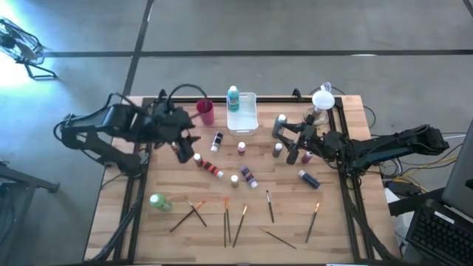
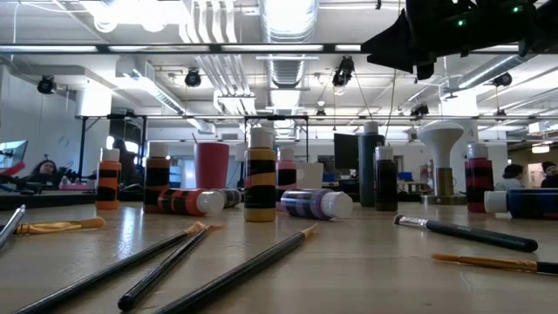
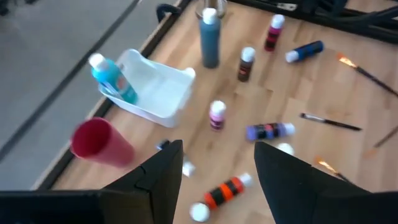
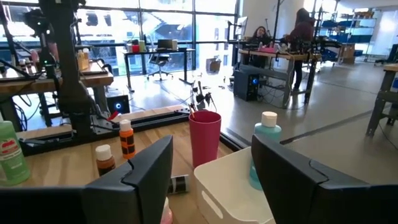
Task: Pick & Place Paint Supplies
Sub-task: Put the silver paint brush into the pink cup
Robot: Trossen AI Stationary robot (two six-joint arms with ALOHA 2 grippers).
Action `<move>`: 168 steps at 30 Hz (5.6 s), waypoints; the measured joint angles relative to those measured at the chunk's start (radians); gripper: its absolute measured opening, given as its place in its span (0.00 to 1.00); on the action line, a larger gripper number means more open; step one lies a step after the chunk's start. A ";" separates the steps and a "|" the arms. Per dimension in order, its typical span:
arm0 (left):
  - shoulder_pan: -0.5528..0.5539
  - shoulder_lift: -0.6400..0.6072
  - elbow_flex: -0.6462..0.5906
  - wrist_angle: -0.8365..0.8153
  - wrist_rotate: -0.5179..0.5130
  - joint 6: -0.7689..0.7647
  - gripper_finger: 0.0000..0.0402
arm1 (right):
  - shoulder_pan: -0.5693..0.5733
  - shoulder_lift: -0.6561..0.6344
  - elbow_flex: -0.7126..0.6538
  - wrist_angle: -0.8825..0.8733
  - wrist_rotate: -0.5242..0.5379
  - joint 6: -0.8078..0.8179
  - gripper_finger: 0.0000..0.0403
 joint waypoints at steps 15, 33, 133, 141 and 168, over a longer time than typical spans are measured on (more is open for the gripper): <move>-0.253 0.006 -0.203 0.014 0.107 -0.224 0.51 | 0.000 0.000 0.000 0.000 0.000 0.019 0.47; -0.301 0.006 -0.677 0.247 0.366 -0.169 0.51 | 0.000 0.000 -0.003 -0.002 0.000 0.011 0.48; -0.315 0.311 -0.683 0.264 0.465 0.194 0.01 | 0.000 0.002 -0.038 -0.004 0.000 0.040 0.16; -0.339 0.303 -0.449 0.041 0.129 0.380 0.01 | 0.000 0.002 -0.038 -0.003 -0.035 0.125 0.20; -0.178 0.303 -0.348 1.032 -0.618 2.416 0.00 | -0.001 0.018 0.091 -0.010 -0.527 0.290 0.32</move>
